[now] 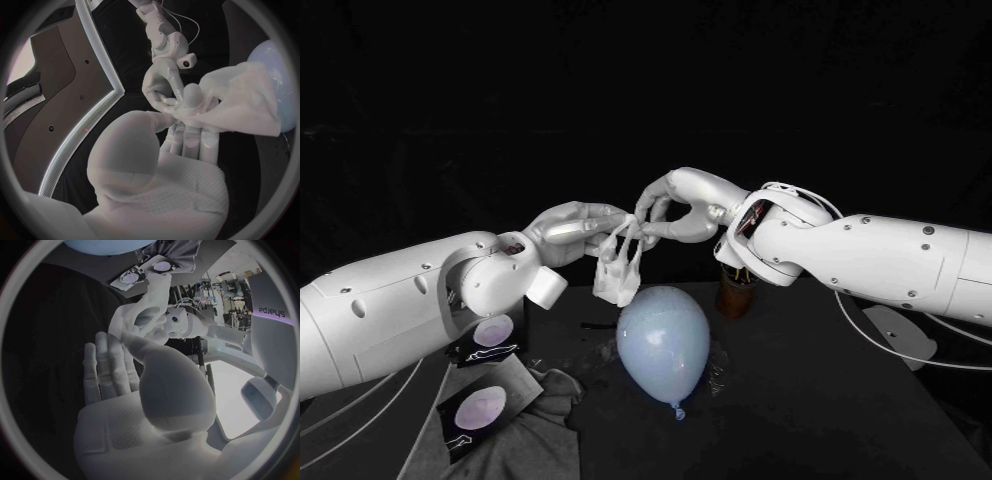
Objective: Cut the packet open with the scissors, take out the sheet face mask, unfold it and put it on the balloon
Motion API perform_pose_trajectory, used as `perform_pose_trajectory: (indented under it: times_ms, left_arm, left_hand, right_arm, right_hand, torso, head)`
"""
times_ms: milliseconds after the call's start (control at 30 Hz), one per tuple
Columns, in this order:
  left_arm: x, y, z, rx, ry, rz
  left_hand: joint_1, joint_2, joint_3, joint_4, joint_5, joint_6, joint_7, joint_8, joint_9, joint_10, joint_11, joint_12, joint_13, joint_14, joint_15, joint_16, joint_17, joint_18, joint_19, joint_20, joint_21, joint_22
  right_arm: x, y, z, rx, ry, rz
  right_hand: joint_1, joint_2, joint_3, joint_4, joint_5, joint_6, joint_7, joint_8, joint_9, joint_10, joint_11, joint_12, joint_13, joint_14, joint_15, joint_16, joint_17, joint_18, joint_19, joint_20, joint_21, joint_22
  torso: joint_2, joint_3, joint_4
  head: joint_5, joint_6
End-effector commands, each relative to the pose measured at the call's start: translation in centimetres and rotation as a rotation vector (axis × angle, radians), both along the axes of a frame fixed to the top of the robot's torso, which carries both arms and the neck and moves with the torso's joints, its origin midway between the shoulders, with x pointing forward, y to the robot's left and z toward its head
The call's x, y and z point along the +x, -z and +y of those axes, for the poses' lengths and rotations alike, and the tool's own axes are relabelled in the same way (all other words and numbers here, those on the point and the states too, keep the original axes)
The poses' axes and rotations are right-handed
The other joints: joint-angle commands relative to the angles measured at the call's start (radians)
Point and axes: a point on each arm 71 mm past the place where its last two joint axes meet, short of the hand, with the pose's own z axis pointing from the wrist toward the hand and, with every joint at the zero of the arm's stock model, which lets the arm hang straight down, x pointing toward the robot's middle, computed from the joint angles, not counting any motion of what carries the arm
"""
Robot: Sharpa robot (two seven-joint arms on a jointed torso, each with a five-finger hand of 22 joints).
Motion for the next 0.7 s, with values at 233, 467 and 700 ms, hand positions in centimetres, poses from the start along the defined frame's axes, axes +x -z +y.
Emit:
perform_pose_trajectory:
  times_ms: [233, 467, 700]
  left_arm:
    - [0.0, 0.0, 0.2, -0.006, 0.031, 0.020]
    - [-0.1, 0.2, 0.4, 0.029, 0.061, 0.034]
    - [-0.5, 0.3, 0.4, 0.035, 0.123, 0.055]
  left_hand:
    - [-0.020, -0.003, 0.015, -0.008, 0.005, -0.004, 0.016, 0.009, 0.258, 0.011, -0.004, 0.002, 0.001, -0.021, -0.001, 0.209, 0.103, 0.003, -0.047, -0.001, 0.140, 0.102]
    - [-0.027, -0.001, 0.018, -0.011, 0.005, -0.011, 0.011, 0.013, 0.257, 0.043, -0.011, 0.007, 0.004, 0.045, -0.008, 0.387, 0.236, -0.006, -0.031, -0.002, 0.309, 0.269]
    - [-0.029, 0.000, 0.018, -0.011, 0.005, -0.011, 0.009, 0.015, 0.257, 0.053, -0.013, 0.005, 0.005, 0.059, -0.010, 0.417, 0.253, -0.011, -0.025, -0.003, 0.362, 0.324]
  right_arm:
    - [-0.2, 0.0, 0.0, -0.131, 0.042, -0.117]
    - [0.1, -0.3, -0.8, -0.058, 0.093, -0.111]
    - [0.6, -0.2, -1.4, 0.011, 0.126, -0.056]
  right_hand:
    - [0.014, 0.015, 0.068, -0.079, 0.001, 0.005, -0.005, 0.007, -0.001, 0.016, -0.019, -0.005, -0.001, 0.005, -0.004, -0.006, -0.003, 0.006, 0.007, -0.002, -0.006, 0.000]
    - [0.012, 0.014, 0.065, -0.078, 0.001, 0.007, -0.005, 0.007, -0.002, 0.017, -0.019, -0.006, -0.002, 0.008, -0.004, -0.007, -0.004, 0.006, 0.009, -0.002, -0.007, 0.000]
    - [0.004, 0.016, 0.061, -0.070, 0.001, 0.002, -0.002, 0.001, -0.006, 0.011, -0.016, -0.016, -0.006, 0.004, 0.001, -0.018, -0.010, 0.004, 0.007, -0.001, -0.017, -0.003]
  torso:
    - [0.001, 0.0005, -0.0008]
    - [0.000, 0.0005, -0.0011]
    - [0.000, 0.0009, 0.0005]
  head:
    - [0.000, 0.001]
    - [0.001, 0.001]
    - [0.001, 0.000]
